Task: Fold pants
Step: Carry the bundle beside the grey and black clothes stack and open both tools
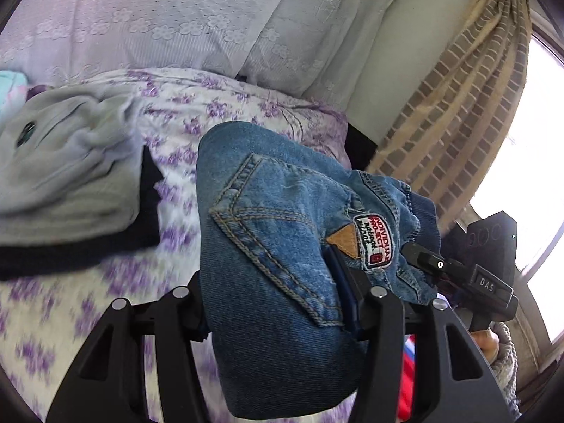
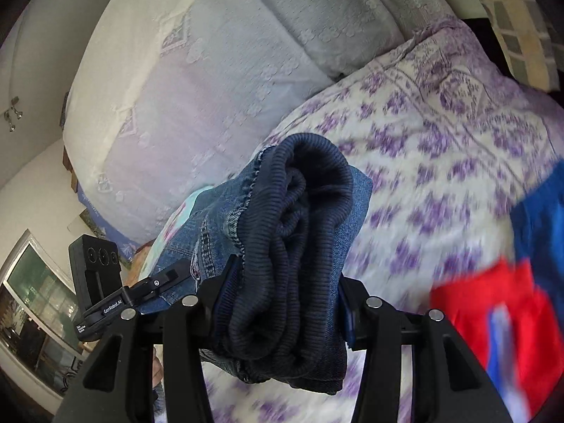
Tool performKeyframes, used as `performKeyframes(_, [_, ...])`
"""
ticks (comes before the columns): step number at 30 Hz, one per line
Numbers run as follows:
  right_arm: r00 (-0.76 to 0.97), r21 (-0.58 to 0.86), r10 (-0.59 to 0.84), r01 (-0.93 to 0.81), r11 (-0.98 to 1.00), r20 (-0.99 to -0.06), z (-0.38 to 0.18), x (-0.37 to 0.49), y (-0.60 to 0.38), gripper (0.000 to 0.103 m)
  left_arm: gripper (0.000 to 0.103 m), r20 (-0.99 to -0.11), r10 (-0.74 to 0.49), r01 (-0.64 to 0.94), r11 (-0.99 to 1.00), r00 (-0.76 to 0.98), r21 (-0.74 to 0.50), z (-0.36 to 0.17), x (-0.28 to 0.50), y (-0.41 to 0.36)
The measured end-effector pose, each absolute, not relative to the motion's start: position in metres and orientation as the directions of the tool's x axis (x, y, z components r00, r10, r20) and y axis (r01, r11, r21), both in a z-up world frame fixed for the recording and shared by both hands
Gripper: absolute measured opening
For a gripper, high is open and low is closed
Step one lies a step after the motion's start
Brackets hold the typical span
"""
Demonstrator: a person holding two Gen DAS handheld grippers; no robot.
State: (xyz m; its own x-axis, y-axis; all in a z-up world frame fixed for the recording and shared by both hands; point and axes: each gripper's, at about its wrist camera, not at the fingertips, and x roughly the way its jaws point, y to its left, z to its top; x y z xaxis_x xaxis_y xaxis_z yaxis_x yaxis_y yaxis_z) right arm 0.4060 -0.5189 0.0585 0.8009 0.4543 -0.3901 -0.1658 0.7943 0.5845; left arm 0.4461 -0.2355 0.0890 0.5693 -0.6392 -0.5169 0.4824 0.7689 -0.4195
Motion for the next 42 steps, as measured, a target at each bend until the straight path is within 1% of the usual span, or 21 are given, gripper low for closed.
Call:
performKeyframes(4, [0.785, 0.566, 0.45, -0.156, 0.809, -0.426, 0.046, 0.468, -0.546, 0.049, 0.053, -0.535, -0.611, 0.449, 0.791, 0.583, -0.415, 0.074, 0.513, -0.266])
performKeyframes(9, [0.76, 0.567, 0.457, -0.144, 0.811, -0.461, 0.013, 0.536, -0.57, 0.049, 0.053, -0.562, -0.574, 0.396, 0.819, 0.595, -0.416, 0.036, 0.574, -0.285])
performKeyframes(13, [0.729, 0.595, 0.477, -0.12, 0.795, -0.491, -0.016, 0.575, -0.582, 0.049, 0.053, -0.591, -0.533, 0.342, 0.844, 0.605, -0.413, 0.001, 0.604, -0.294])
performKeyframes(16, [0.685, 0.602, 0.474, -0.065, 0.796, -0.553, -0.042, 0.6, -0.583, 0.049, 0.053, -0.624, -0.509, 0.29, 0.858, 0.593, -0.424, -0.027, 0.617, -0.295])
performKeyframes(18, [0.675, 0.612, 0.474, -0.041, 0.79, -0.565, -0.05, 0.605, -0.584, 0.051, 0.054, -0.629, -0.5, 0.275, 0.862, 0.595, -0.425, -0.04, 0.621, -0.293])
performKeyframes(20, [0.67, 0.618, 0.47, -0.021, 0.786, -0.575, -0.053, 0.606, -0.585, 0.052, 0.056, -0.626, -0.479, 0.292, 0.876, 0.616, -0.383, -0.04, 0.619, -0.299])
performKeyframes(21, [0.666, 0.621, 0.468, -0.008, 0.784, -0.581, -0.056, 0.606, -0.586, 0.054, 0.059, -0.63, -0.466, 0.292, 0.884, 0.621, -0.366, -0.04, 0.619, -0.301])
performKeyframes(23, [0.657, 0.641, 0.473, 0.022, 0.767, -0.588, -0.063, 0.605, -0.59, 0.059, 0.067, -0.639, -0.439, 0.282, 0.898, 0.632, -0.338, -0.045, 0.619, -0.302])
performKeyframes(24, [0.653, 0.651, 0.478, 0.03, 0.759, -0.588, -0.066, 0.605, -0.592, 0.064, 0.075, -0.643, -0.427, 0.271, 0.903, 0.636, -0.332, -0.047, 0.62, -0.301])
performKeyframes(25, [0.651, 0.656, 0.481, 0.035, 0.754, -0.588, -0.065, 0.604, -0.592, 0.067, 0.079, -0.645, -0.428, 0.263, 0.903, 0.634, -0.341, -0.048, 0.62, -0.299])
performKeyframes(27, [0.647, 0.641, 0.464, 0.048, 0.766, -0.604, -0.061, 0.601, -0.59, 0.07, 0.081, -0.648, -0.44, 0.254, 0.896, 0.622, -0.365, -0.049, 0.621, -0.295])
performKeyframes(28, [0.65, 0.626, 0.446, 0.059, 0.777, -0.615, -0.055, 0.598, -0.59, 0.073, 0.08, -0.646, -0.449, 0.254, 0.891, 0.617, -0.377, -0.047, 0.62, -0.294])
performKeyframes(29, [0.665, 0.618, 0.431, 0.058, 0.784, -0.61, -0.048, 0.593, -0.591, 0.073, 0.079, -0.642, -0.453, 0.26, 0.889, 0.618, -0.377, -0.044, 0.616, -0.293])
performKeyframes(31, [0.721, 0.593, 0.388, 0.04, 0.804, -0.574, -0.027, 0.577, -0.592, 0.073, 0.079, -0.623, -0.452, 0.303, 0.892, 0.638, -0.337, -0.032, 0.599, -0.296])
performKeyframes(33, [0.769, 0.55, 0.328, 0.037, 0.834, -0.549, -0.004, 0.558, -0.59, 0.073, 0.079, -0.606, -0.423, 0.326, 0.906, 0.674, -0.269, -0.021, 0.583, -0.299])
performKeyframes(34, [0.784, 0.548, 0.326, 0.021, 0.836, -0.528, 0.005, 0.549, -0.587, 0.073, 0.079, -0.587, -0.41, 0.336, 0.911, 0.698, -0.238, -0.014, 0.573, -0.299])
performKeyframes(36, [0.781, 0.584, 0.402, -0.059, 0.809, -0.477, 0.018, 0.536, -0.574, 0.072, 0.079, -0.531, -0.411, 0.358, 0.911, 0.741, -0.204, -0.001, 0.555, -0.298])
performKeyframes(39, [0.753, 0.606, 0.479, -0.135, 0.784, -0.452, 0.022, 0.534, -0.554, 0.072, 0.08, -0.464, -0.411, 0.375, 0.911, 0.785, -0.172, 0.013, 0.538, -0.298])
performKeyframes(40, [0.741, 0.61, 0.488, -0.134, 0.781, -0.462, 0.02, 0.54, -0.547, 0.072, 0.083, -0.456, -0.42, 0.387, 0.907, 0.785, -0.169, 0.015, 0.536, -0.3])
performKeyframes(42, [0.717, 0.619, 0.466, -0.062, 0.783, -0.519, 0.0, 0.554, -0.545, 0.072, 0.085, -0.518, -0.431, 0.418, 0.896, 0.739, -0.149, 0.011, 0.545, -0.312])
